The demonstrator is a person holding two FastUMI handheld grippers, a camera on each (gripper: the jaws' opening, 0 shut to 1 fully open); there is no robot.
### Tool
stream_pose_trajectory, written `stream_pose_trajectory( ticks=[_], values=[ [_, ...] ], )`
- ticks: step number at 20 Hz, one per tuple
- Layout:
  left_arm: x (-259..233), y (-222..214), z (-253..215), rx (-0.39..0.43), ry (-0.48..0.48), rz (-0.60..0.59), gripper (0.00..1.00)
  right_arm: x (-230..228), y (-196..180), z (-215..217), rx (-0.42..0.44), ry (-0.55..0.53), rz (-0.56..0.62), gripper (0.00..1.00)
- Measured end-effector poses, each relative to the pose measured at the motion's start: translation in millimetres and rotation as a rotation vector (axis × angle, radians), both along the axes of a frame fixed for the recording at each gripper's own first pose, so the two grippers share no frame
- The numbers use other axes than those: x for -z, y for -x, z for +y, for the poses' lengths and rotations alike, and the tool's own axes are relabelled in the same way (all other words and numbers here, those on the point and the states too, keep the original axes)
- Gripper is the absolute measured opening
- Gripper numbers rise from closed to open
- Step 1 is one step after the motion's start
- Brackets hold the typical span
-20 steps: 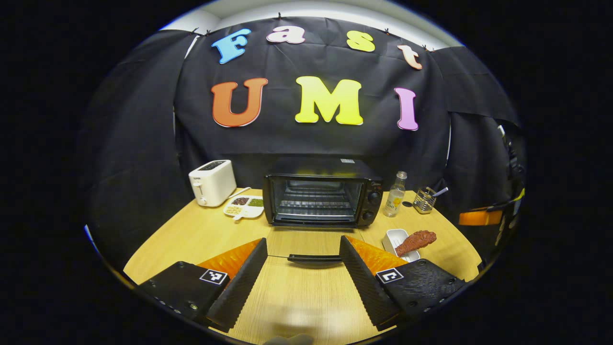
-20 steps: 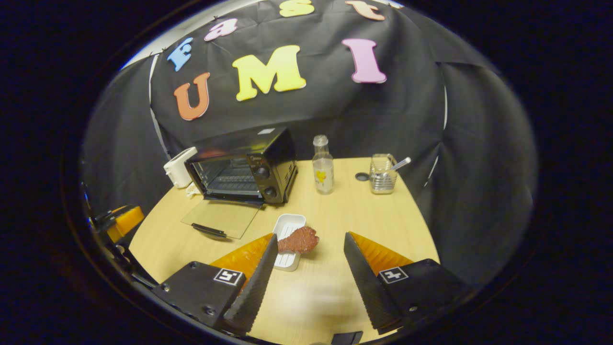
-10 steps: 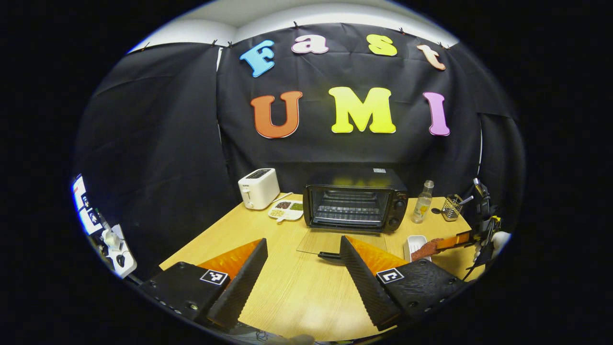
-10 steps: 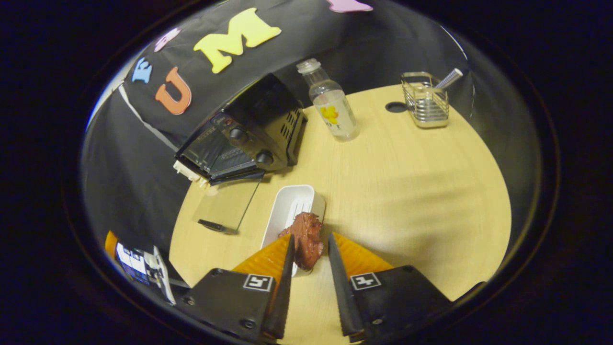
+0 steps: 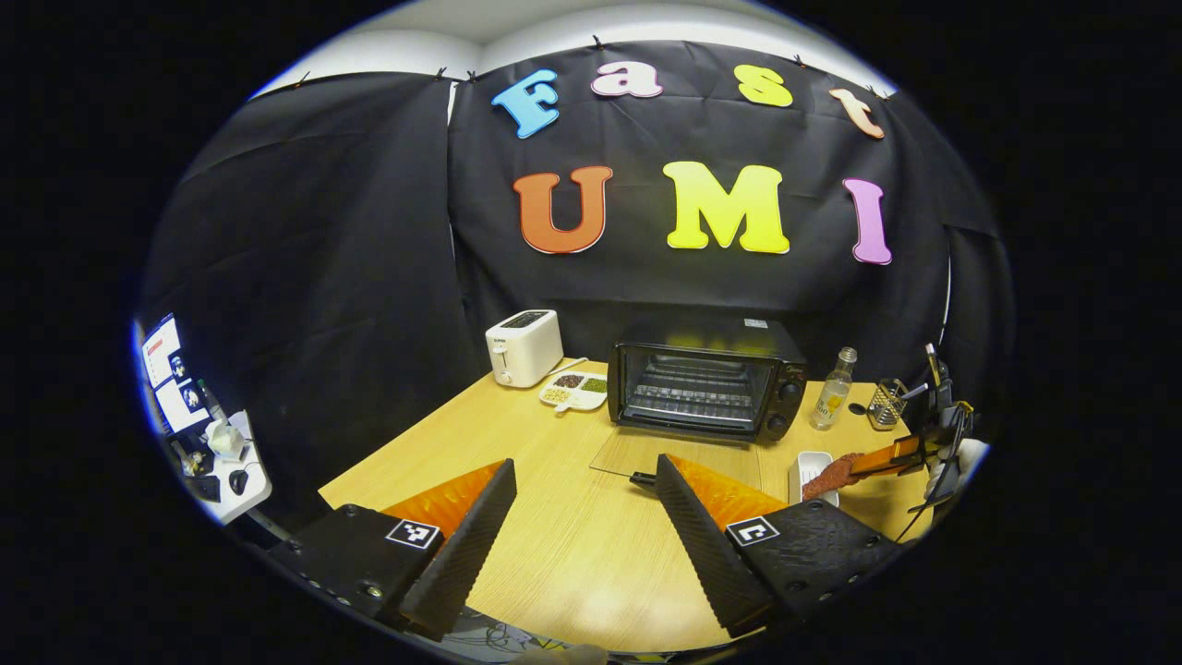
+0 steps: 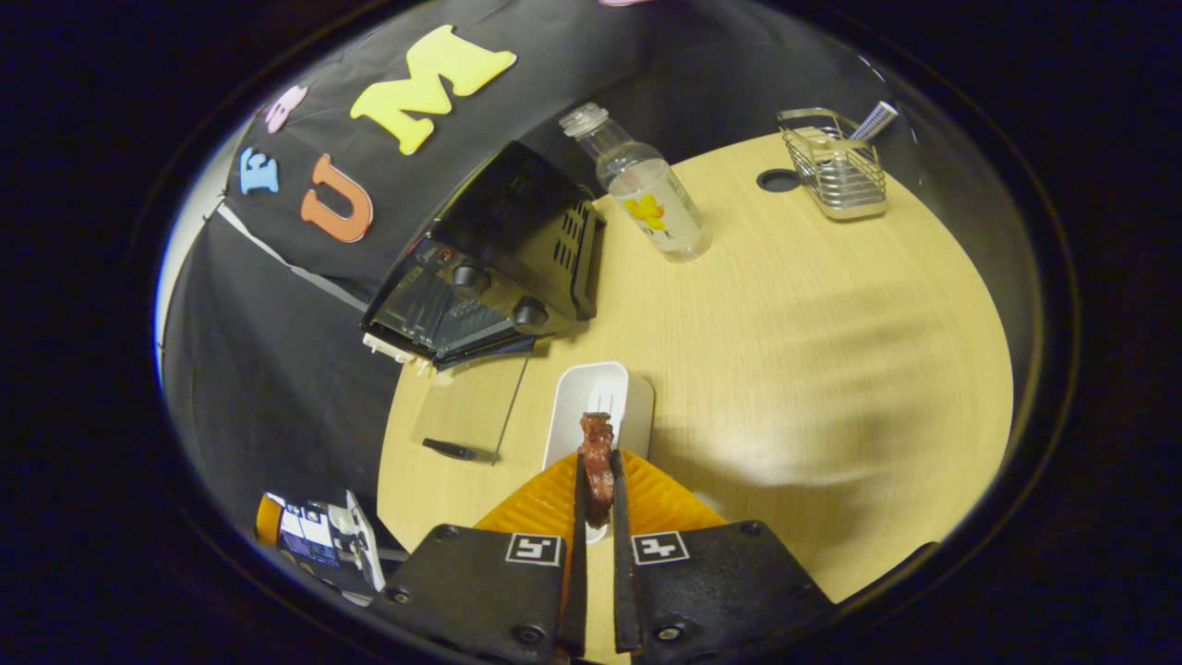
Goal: Open the electric oven with the left hand, put the food in, and close the electric oven.
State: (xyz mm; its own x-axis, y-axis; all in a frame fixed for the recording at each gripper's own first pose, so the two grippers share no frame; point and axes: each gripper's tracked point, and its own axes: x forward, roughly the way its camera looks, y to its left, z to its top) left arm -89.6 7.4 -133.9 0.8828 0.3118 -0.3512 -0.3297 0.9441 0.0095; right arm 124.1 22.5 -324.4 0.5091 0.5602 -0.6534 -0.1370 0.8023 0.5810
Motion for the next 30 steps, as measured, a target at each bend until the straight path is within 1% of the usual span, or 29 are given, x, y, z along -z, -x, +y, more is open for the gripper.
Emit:
stream_pose_trajectory(
  ticks=[4, 5, 6, 9, 10, 11, 12, 15, 17, 20, 23, 25, 27, 30],
  values=[
    [1.5, -10.9, 12.6, 0.055, 0.008, -0.021, 0.97, -35.5, -4.0, 6.5, 0.050, 0.035, -0.076, 0.14],
    [2.6, -13.4, 16.0, 0.074, 0.010, -0.022, 0.97, -46.7, -4.8, 12.1, 0.068, 0.027, -0.095, 0.11],
    [5.0, -15.8, 21.0, 0.090, 0.011, -0.021, 0.97, -57.5, -5.0, 18.2, 0.089, 0.017, -0.111, 0.15],
    [7.8, -21.1, 35.4, 0.136, 0.017, -0.015, 0.97, -78.4, -6.7, 48.1, 0.137, -0.019, -0.154, 0.15],
    [7.7, -21.9, 40.9, 0.152, 0.010, -0.013, 0.97, -83.7, -6.5, 62.1, 0.152, -0.044, -0.163, 0.15],
    [7.4, -23.4, 45.9, 0.170, -0.004, -0.012, 0.97, -88.0, -7.4, 77.8, 0.168, -0.079, -0.166, 0.12],
    [7.3, -24.5, 52.8, 0.184, -0.020, -0.010, 0.97, -89.8, -7.8, 92.8, 0.185, -0.117, -0.166, 0.14],
    [3.9, -25.1, 68.0, 0.219, -0.034, -0.006, 0.97, -85.3, -15.1, 137.2, 0.237, -0.207, -0.162, 0.15],
    [0.8, -23.3, 78.4, 0.229, -0.038, -0.008, 0.97, -79.8, -24.7, 166.0, 0.274, -0.257, -0.167, 0.14],
    [-4.7, -18.1, 94.8, 0.230, -0.053, -0.013, 0.97, -71.0, -44.2, 207.7, 0.328, -0.337, -0.162, 0.14],
    [-2.9, -7.1, 118.0, 0.193, -0.069, 0.007, 0.97, -63.3, -72.2, 239.2, 0.375, -0.394, -0.158, 0.14],
    [0.0, 0.2, 130.8, 0.160, -0.069, 0.028, 0.97, -57.0, -90.3, 250.7, 0.398, -0.399, -0.166, 0.14],
    [2.9, 2.7, 140.7, 0.127, -0.062, 0.048, 0.97, -44.7, -111.0, 255.2, 0.432, -0.367, -0.174, 0.14],
    [7.1, 8.7, 150.5, 0.088, -0.064, 0.075, 0.97, -33.2, -140.8, 252.9, 0.514, -0.337, -0.206, 0.14]
  ],
)
